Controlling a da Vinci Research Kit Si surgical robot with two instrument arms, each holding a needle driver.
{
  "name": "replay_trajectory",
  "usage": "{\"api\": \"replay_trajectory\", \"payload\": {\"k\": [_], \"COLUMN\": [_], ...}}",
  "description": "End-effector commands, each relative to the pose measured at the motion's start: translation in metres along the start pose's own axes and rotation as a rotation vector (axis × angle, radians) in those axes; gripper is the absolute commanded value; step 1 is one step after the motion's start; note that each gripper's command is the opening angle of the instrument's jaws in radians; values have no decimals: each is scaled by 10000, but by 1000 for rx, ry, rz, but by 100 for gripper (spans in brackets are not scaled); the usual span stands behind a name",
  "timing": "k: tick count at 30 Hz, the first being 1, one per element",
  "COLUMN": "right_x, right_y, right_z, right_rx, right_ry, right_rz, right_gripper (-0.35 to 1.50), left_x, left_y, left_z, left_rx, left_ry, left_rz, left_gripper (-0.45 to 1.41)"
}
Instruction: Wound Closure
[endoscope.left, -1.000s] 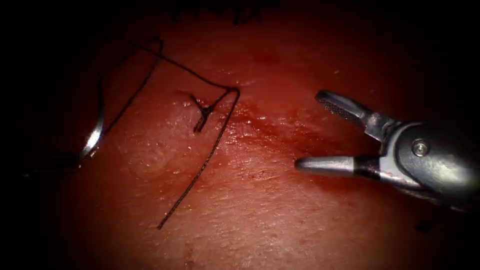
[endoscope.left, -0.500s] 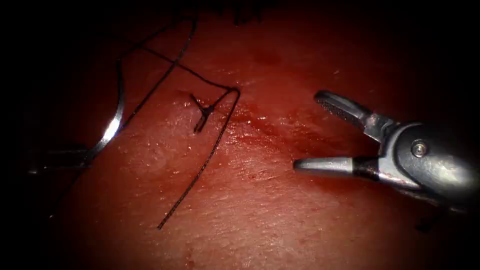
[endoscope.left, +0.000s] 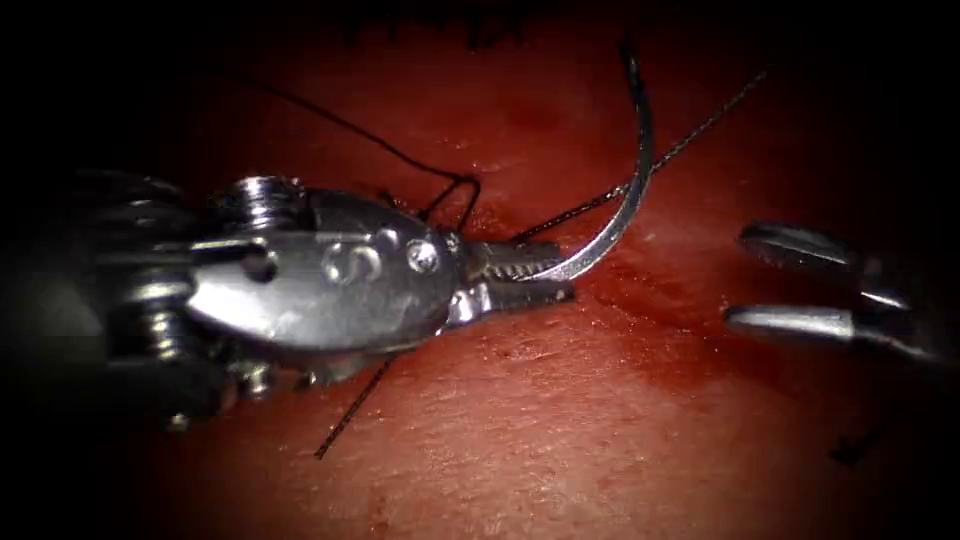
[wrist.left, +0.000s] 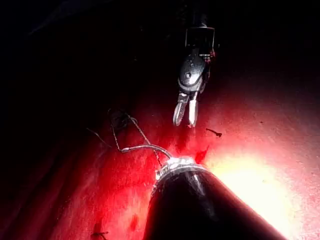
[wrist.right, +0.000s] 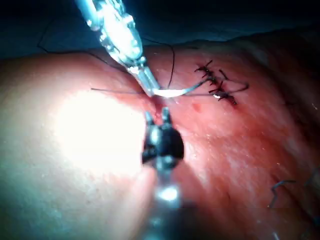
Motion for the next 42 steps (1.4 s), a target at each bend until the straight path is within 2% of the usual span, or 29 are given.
{"api": "replay_trajectory", "payload": {"k": [1,4,9,14,17,21,26,29,31,37,42], "right_x": [-9,-14,-20,-31,-39,-43,-30,-18,-10,3,5], "right_y": [1,0,-10,-18,-17,-19,-22,-26,-30,-27,-25], "right_z": [-5,-17,-21,-10,4,16,34,46,51,48,49], "right_rx": [-7,-9,-24,-50,-67,-79,-103,-139,-151,-235,-298], "right_ry": [-8,-12,3,35,43,49,50,54,47,22,-14], "right_rz": [11,24,100,214,280,340,423,528,558,624,703], "right_gripper": [9,9,14,17,36,39,54,79,71,64,76], "left_x": [5,6,-22,-44,-61,-73,-73,-69,-66,-56,-53], "left_y": [0,1,3,2,12,26,37,38,39,39,41], "left_z": [12,28,46,49,46,48,46,39,34,25,25], "left_rx": [20,41,77,140,163,184,227,291,320,440,543], "left_ry": [-5,-16,-43,-56,-54,-57,-74,-101,-105,-121,-132], "left_rz": [11,18,44,65,70,75,121,168,186,265,344], "left_gripper": [-45,-45,-45,-45,-45,-45,-45,-45,-45,-45,-45]}}
